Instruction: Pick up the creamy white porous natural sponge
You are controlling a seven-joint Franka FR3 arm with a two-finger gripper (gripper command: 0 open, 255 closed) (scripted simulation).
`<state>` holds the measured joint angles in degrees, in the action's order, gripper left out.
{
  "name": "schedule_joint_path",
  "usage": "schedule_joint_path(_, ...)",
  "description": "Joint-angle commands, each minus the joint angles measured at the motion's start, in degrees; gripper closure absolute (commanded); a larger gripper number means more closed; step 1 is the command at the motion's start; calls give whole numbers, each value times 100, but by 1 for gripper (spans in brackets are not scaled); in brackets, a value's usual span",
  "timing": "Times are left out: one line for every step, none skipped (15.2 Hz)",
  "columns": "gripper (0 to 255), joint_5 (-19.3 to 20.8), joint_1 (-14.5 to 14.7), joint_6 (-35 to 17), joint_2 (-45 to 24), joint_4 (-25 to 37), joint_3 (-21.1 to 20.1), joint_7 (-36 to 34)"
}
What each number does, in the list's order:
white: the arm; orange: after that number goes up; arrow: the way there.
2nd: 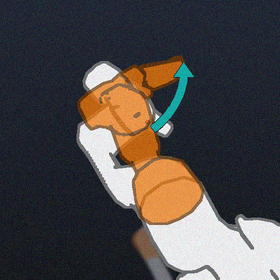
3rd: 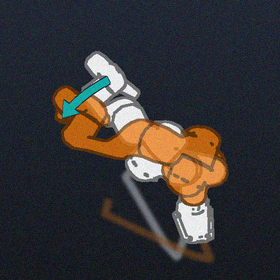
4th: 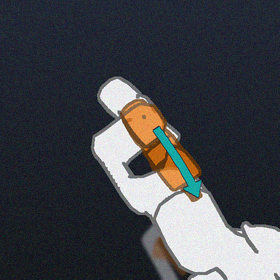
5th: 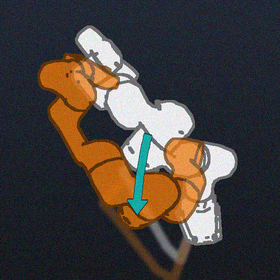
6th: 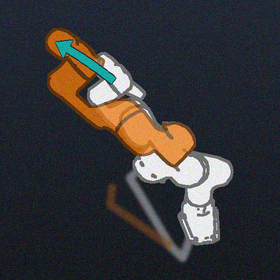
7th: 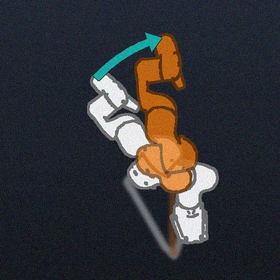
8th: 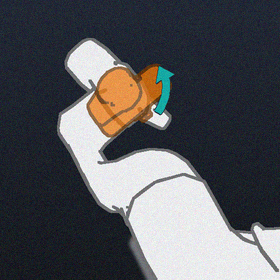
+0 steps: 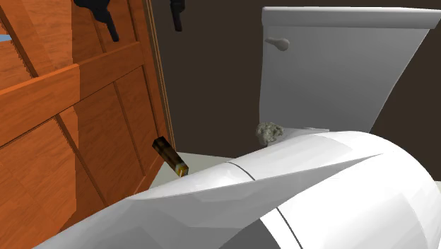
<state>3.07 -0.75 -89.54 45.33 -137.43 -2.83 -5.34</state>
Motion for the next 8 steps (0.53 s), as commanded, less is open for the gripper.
schedule_joint_path(0,0,0,0,0,0,0,0)
schedule_joint_path(0,49,-51,-166,14,-141,107,63)
schedule_joint_path(0,98,-104,-333,19,-277,215,125)
schedule_joint_path(0,148,-158,-504,15,-406,324,188)
schedule_joint_path(0,198,-214,-677,3,-528,434,251)
schedule_joint_path(0,248,-271,-852,-19,-645,546,314)
schedule_joint_path(0,298,-328,-1030,-51,-754,660,378)
schedule_joint_path(0,346,-387,-1211,-92,-857,774,443)
